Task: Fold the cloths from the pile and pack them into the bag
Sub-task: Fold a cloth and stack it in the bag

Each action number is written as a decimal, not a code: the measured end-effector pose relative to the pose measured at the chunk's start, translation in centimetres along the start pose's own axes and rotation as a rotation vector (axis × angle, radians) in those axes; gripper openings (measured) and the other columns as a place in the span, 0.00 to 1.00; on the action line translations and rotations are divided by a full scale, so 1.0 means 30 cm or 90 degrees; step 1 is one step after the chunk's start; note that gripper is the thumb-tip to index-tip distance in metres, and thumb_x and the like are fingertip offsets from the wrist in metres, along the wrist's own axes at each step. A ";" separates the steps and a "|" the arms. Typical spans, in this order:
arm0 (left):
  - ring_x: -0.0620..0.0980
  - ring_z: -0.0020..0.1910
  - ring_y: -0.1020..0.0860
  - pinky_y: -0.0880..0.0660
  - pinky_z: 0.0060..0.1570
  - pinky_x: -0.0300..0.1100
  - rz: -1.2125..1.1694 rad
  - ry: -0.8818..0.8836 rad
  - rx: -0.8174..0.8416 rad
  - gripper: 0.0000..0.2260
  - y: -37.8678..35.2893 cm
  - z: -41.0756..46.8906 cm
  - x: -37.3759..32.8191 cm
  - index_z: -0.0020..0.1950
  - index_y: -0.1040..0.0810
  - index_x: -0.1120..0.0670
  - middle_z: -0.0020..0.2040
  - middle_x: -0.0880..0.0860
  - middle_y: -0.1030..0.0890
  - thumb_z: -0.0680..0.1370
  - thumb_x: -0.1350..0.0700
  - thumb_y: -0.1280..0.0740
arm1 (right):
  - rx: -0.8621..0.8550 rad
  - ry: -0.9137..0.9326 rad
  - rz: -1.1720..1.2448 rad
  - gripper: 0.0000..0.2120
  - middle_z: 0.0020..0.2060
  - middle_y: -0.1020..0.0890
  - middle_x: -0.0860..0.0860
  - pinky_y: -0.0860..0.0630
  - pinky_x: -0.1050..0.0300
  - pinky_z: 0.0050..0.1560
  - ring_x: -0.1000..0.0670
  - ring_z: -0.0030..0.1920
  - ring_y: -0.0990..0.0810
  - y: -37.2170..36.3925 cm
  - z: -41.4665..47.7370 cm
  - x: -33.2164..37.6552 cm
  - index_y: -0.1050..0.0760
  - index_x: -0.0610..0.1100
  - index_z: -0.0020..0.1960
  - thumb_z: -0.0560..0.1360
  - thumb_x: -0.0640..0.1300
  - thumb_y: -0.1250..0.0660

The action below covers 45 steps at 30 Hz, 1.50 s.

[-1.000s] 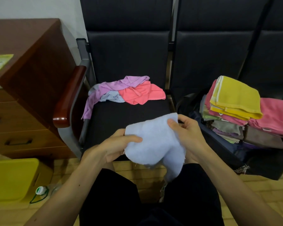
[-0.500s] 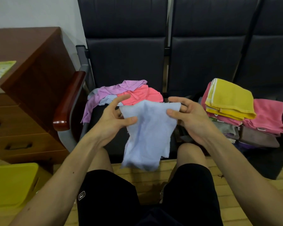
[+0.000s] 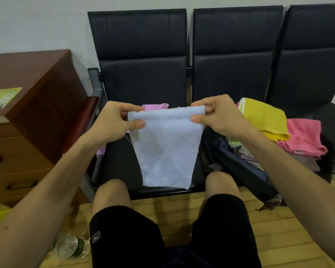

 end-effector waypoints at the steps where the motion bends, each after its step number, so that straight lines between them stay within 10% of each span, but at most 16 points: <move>1: 0.43 0.52 0.19 0.21 0.49 0.38 0.020 -0.012 -0.016 0.16 0.004 0.001 -0.006 0.60 0.18 0.49 0.53 0.43 0.19 0.73 0.57 0.26 | 0.002 0.006 -0.009 0.17 0.46 0.14 0.53 0.17 0.54 0.52 0.56 0.46 0.15 0.004 0.000 0.002 0.20 0.43 0.61 0.73 0.41 0.26; 23: 0.44 0.38 0.20 0.27 0.37 0.34 0.179 -0.017 -0.047 0.06 -0.025 -0.025 0.001 0.49 0.14 0.51 0.38 0.45 0.17 0.73 0.52 0.24 | 0.058 0.012 -0.142 0.10 0.40 0.15 0.50 0.17 0.52 0.49 0.53 0.39 0.16 -0.010 -0.010 -0.044 0.16 0.44 0.51 0.80 0.47 0.34; 32: 0.56 0.37 0.20 0.22 0.38 0.51 0.167 -0.011 -0.024 0.07 -0.044 -0.044 0.046 0.45 0.14 0.54 0.36 0.55 0.17 0.74 0.50 0.25 | 0.082 0.008 -0.162 0.13 0.46 0.21 0.45 0.23 0.52 0.52 0.50 0.47 0.22 -0.057 -0.021 -0.106 0.18 0.42 0.49 0.80 0.50 0.36; 36: 0.53 0.36 0.25 0.29 0.33 0.36 0.129 -0.053 -0.034 0.09 -0.038 -0.052 0.018 0.43 0.15 0.59 0.36 0.58 0.21 0.74 0.53 0.25 | 0.174 -0.074 0.030 0.17 0.47 0.16 0.46 0.20 0.53 0.57 0.50 0.50 0.17 -0.101 -0.043 -0.156 0.19 0.41 0.51 0.83 0.50 0.42; 45: 0.47 0.50 0.19 0.20 0.51 0.45 -0.211 -0.048 -0.042 0.10 -0.090 -0.061 -0.020 0.53 0.21 0.49 0.50 0.47 0.19 0.79 0.45 0.36 | 0.168 -0.282 0.669 0.21 0.57 0.16 0.48 0.26 0.52 0.61 0.48 0.61 0.19 -0.204 -0.104 -0.164 0.17 0.49 0.57 0.76 0.61 0.38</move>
Point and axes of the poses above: each hand's wrist, its own z-axis towards the middle knuckle, its own y-axis out of the back of the hand, x = y × z, the point moved 7 cm from there along z, towards the middle knuckle
